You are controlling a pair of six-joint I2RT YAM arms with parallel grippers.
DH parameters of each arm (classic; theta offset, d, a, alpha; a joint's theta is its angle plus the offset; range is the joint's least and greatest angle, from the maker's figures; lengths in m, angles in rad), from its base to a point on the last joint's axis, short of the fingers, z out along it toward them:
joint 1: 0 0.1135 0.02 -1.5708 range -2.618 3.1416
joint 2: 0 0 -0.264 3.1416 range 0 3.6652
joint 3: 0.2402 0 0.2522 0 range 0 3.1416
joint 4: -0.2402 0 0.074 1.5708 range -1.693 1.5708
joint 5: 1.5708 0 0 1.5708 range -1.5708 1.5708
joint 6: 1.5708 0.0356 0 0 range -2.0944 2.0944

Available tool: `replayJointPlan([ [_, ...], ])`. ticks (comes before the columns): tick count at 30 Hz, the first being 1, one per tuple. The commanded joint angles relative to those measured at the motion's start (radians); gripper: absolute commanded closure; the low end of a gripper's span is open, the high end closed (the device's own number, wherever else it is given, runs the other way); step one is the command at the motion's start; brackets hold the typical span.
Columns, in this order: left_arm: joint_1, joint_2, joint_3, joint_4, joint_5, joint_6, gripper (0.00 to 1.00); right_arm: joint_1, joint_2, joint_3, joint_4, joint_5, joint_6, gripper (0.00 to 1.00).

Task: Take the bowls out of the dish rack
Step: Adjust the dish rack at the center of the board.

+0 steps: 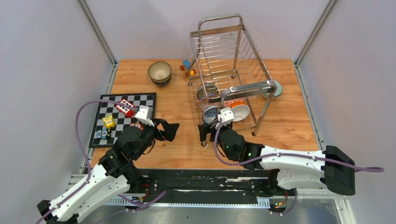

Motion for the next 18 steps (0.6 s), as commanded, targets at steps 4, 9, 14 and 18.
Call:
replayJointPlan([
  [4, -0.006, -0.034, 0.001, -0.052, -0.034, -0.022, 0.02, -0.001, 0.059, 0.080, 0.038, 0.134, 0.054, 0.28],
  [9, -0.006, -0.032, 0.003, -0.047, -0.042, -0.022, 0.02, -0.009, 0.035, 0.058, -0.019, 0.145, 0.080, 0.55],
  [14, -0.006, 0.012, 0.019, -0.053, -0.032, -0.009, 0.02, -0.010, -0.010, 0.041, -0.086, 0.136, 0.096, 0.68],
  [18, -0.006, 0.059, 0.046, -0.048, -0.034, 0.023, 0.01, -0.012, -0.065, 0.024, -0.167, 0.122, 0.096, 0.80],
])
